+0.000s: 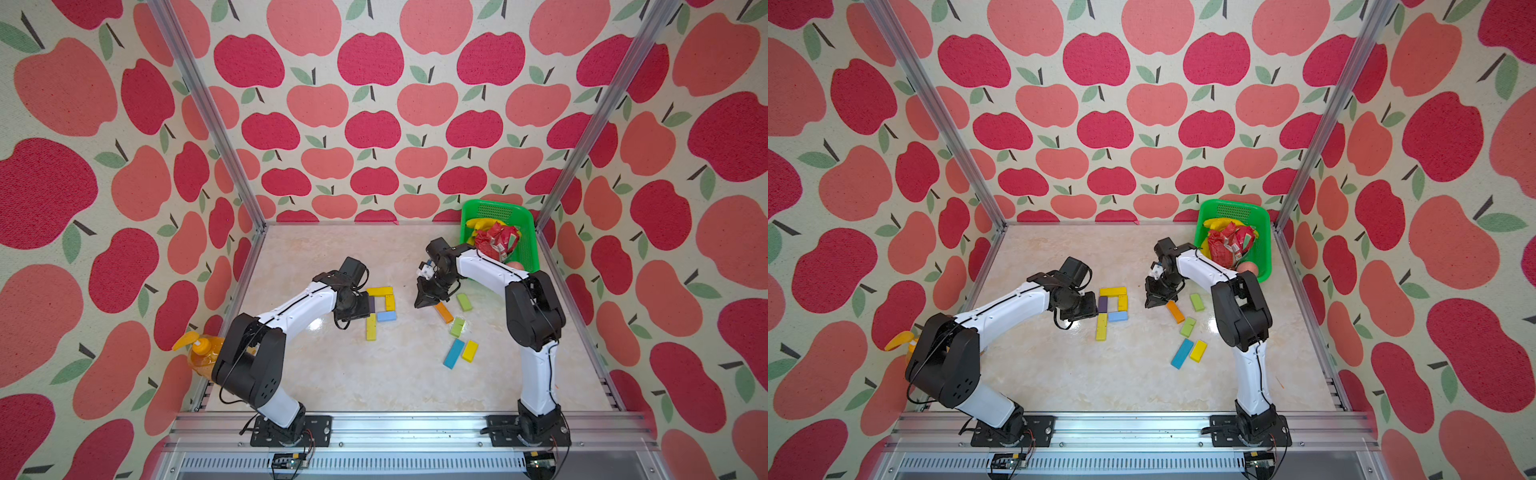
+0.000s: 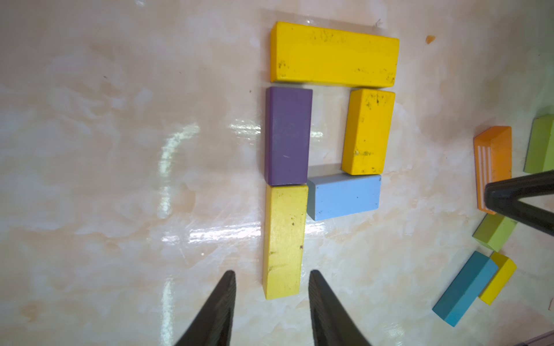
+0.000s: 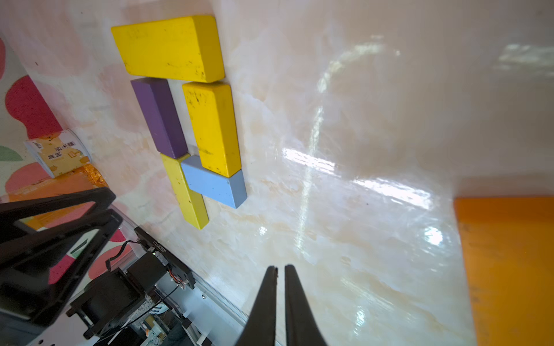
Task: Assemble the letter p with building blocks
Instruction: Assemble the building block at the center of the board, then adjust the building block at the center of the board.
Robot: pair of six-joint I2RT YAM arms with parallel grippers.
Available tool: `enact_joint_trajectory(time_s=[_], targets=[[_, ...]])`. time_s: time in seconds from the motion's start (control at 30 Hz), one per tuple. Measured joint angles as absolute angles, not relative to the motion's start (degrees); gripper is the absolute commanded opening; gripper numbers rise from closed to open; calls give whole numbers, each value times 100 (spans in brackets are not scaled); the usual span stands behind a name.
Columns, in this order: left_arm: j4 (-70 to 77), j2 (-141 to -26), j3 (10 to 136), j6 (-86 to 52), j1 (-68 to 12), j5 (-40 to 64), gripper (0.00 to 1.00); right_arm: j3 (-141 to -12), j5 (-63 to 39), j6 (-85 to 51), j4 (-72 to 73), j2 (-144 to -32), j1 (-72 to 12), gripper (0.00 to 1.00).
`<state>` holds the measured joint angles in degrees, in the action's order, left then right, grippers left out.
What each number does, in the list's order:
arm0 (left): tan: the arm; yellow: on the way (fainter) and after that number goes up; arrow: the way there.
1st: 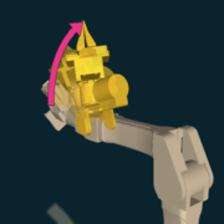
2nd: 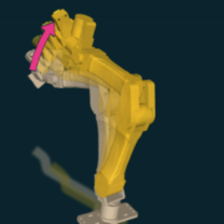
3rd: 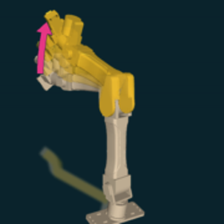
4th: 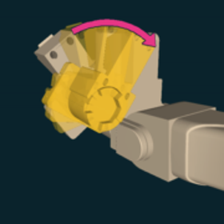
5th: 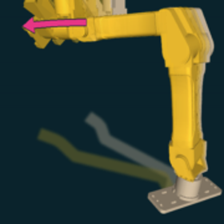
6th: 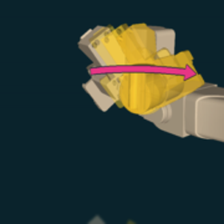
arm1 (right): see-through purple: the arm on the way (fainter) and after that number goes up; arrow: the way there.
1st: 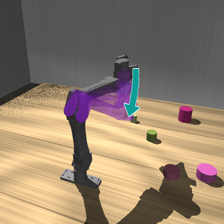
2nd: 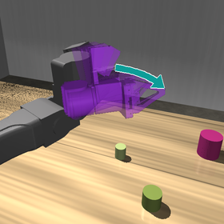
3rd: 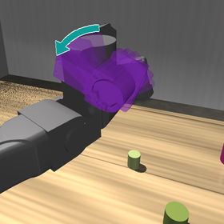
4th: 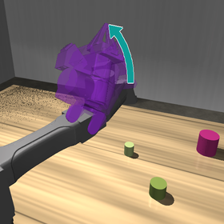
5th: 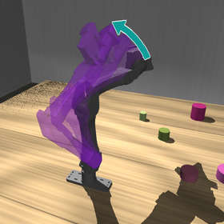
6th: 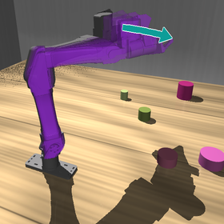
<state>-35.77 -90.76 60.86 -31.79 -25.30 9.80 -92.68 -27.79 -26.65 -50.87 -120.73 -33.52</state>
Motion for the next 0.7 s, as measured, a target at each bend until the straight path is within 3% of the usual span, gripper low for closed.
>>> enact_joint_trajectory(time_s=[0.23,0.7], targets=[[-3463,-9076,5723,-3151,-2311,993,23,-9461,-2788,-2880,-5096,-12586,-3728,7],[-3225,-8814,5242,-3129,-2032,1190,24,-10208,-2703,-3065,-5378,-13072,-3824,8]])
